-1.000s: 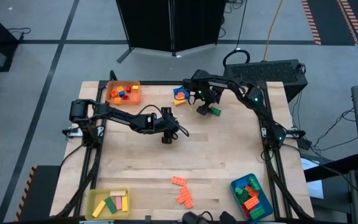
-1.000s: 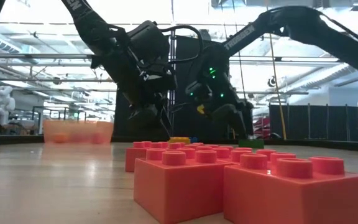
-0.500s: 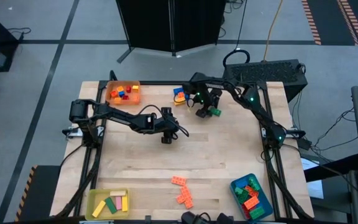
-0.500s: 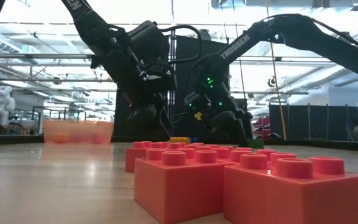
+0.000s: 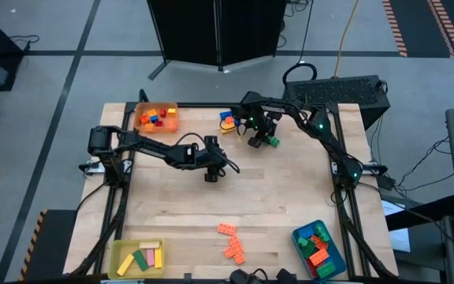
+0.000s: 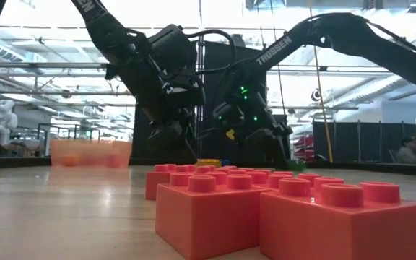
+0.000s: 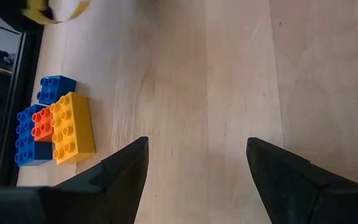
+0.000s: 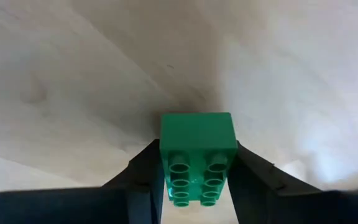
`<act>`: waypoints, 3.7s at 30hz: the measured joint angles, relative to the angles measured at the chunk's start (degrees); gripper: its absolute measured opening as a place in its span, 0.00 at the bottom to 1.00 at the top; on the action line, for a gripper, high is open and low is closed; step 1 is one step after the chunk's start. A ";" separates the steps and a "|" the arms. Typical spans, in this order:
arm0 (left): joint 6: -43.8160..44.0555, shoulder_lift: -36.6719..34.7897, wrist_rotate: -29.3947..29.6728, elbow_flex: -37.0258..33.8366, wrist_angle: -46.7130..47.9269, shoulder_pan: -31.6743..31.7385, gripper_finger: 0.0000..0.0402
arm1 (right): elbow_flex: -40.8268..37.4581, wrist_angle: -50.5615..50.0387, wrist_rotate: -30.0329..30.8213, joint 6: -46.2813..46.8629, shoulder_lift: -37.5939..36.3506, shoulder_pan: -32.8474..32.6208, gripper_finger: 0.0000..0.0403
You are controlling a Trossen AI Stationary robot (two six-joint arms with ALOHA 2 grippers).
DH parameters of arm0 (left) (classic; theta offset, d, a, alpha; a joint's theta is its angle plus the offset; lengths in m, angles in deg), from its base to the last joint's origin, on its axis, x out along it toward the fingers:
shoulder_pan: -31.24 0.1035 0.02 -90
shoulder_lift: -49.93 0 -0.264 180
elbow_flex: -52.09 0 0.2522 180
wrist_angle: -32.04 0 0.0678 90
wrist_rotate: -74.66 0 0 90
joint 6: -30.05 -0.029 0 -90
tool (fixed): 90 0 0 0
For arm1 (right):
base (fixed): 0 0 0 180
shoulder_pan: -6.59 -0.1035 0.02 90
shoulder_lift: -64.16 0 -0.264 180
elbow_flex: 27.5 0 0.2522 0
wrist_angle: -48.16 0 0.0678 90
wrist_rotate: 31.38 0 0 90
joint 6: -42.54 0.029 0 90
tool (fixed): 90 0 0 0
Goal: Sort blocks by size
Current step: Put the green 8 stud game piece into the blue bin, then put the orange 8 stud game piece into the blue bin
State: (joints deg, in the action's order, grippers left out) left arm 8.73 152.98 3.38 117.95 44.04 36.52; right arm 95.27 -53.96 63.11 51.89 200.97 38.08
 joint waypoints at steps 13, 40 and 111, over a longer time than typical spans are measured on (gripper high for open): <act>1.40 0.02 -0.24 0.00 -0.26 0.00 0.68 | 0.04 4.30 1.07 5.74 -15.09 -2.88 0.29; 6.03 0.02 -0.48 0.00 1.40 -0.59 0.68 | -27.34 2.36 -0.29 44.98 -49.74 -33.07 0.29; 3.02 -10.90 -9.09 -2.16 -1.28 -20.32 0.68 | -27.10 45.45 18.53 68.28 -30.68 -64.99 0.56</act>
State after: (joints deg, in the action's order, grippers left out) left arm 11.75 142.08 -5.71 115.79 42.77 16.20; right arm 68.17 -8.51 81.64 120.17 170.29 -26.92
